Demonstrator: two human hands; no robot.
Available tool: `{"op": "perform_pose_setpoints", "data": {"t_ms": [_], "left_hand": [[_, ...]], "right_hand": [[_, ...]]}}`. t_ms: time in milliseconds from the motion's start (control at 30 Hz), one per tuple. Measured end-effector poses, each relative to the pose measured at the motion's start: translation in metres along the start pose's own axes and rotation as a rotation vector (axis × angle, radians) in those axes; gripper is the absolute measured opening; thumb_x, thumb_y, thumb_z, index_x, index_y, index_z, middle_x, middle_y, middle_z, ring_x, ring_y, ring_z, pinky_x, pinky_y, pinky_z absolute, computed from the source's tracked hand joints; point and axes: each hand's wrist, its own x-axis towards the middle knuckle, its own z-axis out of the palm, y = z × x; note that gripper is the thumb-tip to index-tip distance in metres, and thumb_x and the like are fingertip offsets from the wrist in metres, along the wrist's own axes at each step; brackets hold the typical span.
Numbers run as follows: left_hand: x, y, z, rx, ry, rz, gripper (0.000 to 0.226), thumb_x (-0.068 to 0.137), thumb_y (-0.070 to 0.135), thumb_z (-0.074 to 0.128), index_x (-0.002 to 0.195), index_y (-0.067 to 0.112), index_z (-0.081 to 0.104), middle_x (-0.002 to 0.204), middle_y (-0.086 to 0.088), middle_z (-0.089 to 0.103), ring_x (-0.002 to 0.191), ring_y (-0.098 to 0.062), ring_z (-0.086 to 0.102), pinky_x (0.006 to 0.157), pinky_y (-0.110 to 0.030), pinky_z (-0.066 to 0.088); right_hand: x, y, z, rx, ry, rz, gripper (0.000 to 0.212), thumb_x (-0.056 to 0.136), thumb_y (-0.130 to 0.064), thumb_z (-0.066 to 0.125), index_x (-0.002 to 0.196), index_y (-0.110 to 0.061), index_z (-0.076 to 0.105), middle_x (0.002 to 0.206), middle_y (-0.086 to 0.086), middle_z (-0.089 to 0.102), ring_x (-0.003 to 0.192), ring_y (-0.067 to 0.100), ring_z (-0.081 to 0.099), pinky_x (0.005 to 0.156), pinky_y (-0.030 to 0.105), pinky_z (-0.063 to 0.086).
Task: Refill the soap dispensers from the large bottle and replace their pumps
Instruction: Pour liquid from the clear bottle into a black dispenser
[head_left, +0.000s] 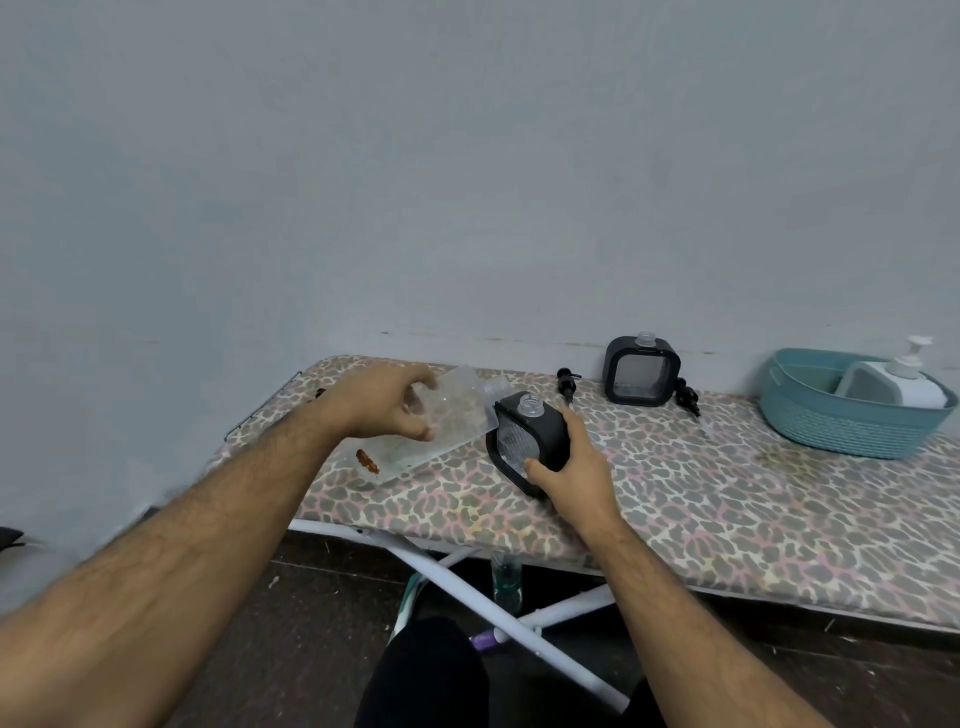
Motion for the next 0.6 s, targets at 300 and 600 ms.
{"op": "perform_pose_setpoints", "data": {"t_ms": [300,600], "left_hand": [[-0.014,-0.024,0.023,-0.464,0.182,-0.058,0.058,0.075,0.036,0.084,0.122,0.033,0.051,0.101,0.012,0.070,0.094,-0.007,0.063,0.079,-0.025,0.047],[-0.017,-0.048,0.044,-0.804,0.346,-0.155,0.061,0.083,0.018,0.078,0.136,0.028,0.050,0.113,0.003,0.059,0.105,-0.009,0.061,0.089,-0.031,0.053]], "right_hand": [[0.000,0.001,0.000,-0.007,0.013,0.005,0.075,0.078,-0.024,0.076,0.141,-0.039,0.038,0.111,-0.018,0.062,0.101,0.006,0.063,0.087,0.030,0.057],[-0.001,-0.001,0.000,-0.004,0.023,0.036,0.076,0.080,-0.020,0.076,0.144,-0.036,0.038,0.106,-0.022,0.061,0.097,0.001,0.063,0.084,0.024,0.057]]}}
